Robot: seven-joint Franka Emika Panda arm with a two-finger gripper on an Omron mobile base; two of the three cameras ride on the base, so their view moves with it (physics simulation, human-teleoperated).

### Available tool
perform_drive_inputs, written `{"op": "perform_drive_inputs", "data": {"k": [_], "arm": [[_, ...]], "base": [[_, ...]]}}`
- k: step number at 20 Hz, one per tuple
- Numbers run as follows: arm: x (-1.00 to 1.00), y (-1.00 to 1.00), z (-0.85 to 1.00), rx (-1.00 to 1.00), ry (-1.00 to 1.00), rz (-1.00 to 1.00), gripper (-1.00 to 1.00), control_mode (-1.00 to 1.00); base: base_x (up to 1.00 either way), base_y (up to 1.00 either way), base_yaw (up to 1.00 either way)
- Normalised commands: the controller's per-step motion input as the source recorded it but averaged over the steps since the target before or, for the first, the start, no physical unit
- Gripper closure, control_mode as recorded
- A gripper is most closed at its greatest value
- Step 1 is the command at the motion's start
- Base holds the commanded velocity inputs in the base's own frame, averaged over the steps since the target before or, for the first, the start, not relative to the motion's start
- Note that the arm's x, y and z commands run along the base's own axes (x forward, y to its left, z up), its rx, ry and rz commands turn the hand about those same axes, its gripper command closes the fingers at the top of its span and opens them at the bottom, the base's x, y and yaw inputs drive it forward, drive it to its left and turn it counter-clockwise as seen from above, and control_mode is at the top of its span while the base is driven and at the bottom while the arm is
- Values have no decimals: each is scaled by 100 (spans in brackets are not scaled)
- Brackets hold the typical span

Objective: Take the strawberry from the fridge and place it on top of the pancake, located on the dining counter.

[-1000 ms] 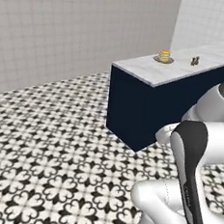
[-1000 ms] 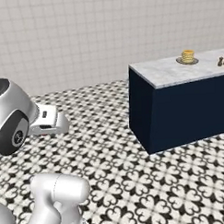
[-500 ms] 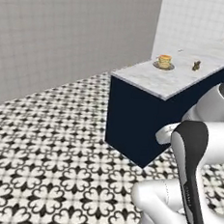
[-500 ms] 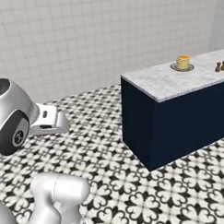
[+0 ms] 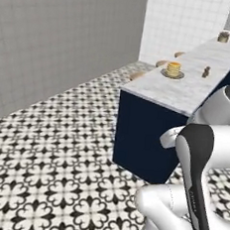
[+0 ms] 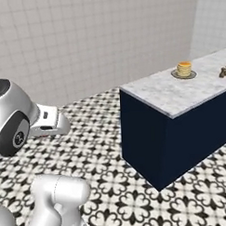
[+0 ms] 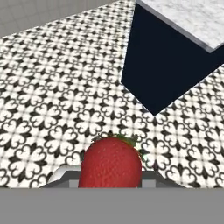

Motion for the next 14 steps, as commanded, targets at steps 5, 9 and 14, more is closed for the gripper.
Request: {"op": "perform_drive_inputs", "data": {"k": [5,9,14], "arm": [[0,0,0,0,0,0,100,100],[0,0,0,0,0,0,100,100],[0,0,0,0,0,0,100,100]], "base": [[100,95,-31],[100,100,-32],[100,99,-33]]}}
